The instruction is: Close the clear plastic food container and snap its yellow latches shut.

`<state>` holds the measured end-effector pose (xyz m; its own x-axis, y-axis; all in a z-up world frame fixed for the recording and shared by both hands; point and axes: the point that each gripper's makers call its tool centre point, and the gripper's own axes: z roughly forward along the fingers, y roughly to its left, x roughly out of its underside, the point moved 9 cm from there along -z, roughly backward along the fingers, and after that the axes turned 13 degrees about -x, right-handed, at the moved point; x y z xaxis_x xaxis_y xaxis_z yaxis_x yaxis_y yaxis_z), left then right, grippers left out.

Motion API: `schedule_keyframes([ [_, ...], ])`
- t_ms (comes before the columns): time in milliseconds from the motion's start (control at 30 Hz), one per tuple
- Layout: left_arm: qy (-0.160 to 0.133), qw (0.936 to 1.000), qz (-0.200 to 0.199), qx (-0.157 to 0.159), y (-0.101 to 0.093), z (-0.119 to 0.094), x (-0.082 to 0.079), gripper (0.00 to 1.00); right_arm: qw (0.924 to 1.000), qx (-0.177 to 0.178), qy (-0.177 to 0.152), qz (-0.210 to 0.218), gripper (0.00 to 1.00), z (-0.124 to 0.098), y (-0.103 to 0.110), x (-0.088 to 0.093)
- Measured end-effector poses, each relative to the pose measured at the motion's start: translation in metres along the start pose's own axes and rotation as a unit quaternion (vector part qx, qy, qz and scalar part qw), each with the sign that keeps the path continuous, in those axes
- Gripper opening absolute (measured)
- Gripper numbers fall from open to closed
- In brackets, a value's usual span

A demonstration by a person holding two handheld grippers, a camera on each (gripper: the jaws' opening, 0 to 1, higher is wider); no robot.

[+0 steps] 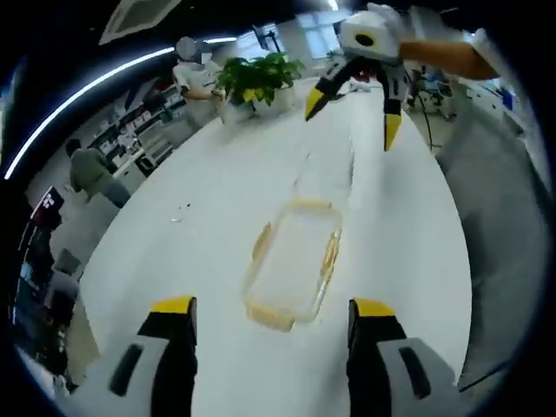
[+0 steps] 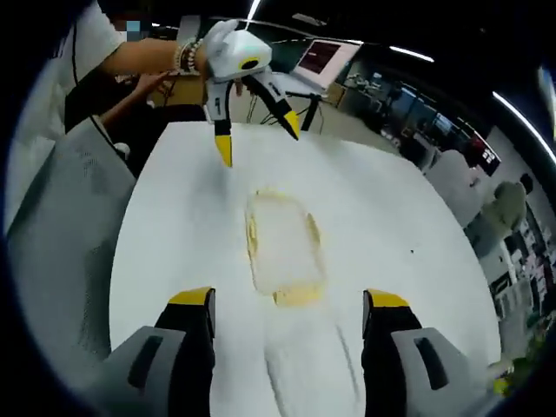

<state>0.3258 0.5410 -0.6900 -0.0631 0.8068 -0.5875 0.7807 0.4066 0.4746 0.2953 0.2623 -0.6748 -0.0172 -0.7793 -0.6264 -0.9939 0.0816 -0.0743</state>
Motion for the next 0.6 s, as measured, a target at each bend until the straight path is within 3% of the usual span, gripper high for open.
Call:
schedule_keyframes([
  [133,0.032,0.9980,0.023,0.049,0.007,0.025,0.010,0.62,0.9985,-0.036,0.034,-0.023,0.63,0.019,-0.021,-0.003],
  [300,0.053,0.9944,0.040,0.082,0.010,0.050,0.015,0.60,0.9955,-0.070,0.063,-0.015,0.61,0.047,-0.044,0.002],
  [367,0.057,0.9924,0.052,0.096,0.009,0.059,0.017,0.59,0.9932,-0.088,0.077,0.001,0.60,0.057,-0.050,0.006],
  [500,0.067,0.9883,0.061,0.122,0.006,0.072,0.021,0.58,0.9875,-0.110,0.112,-0.013,0.60,0.075,-0.055,0.014],
  [600,0.067,0.9863,0.065,0.136,0.002,0.077,0.021,0.56,0.9836,-0.131,0.124,0.000,0.59,0.085,-0.056,0.019],
])
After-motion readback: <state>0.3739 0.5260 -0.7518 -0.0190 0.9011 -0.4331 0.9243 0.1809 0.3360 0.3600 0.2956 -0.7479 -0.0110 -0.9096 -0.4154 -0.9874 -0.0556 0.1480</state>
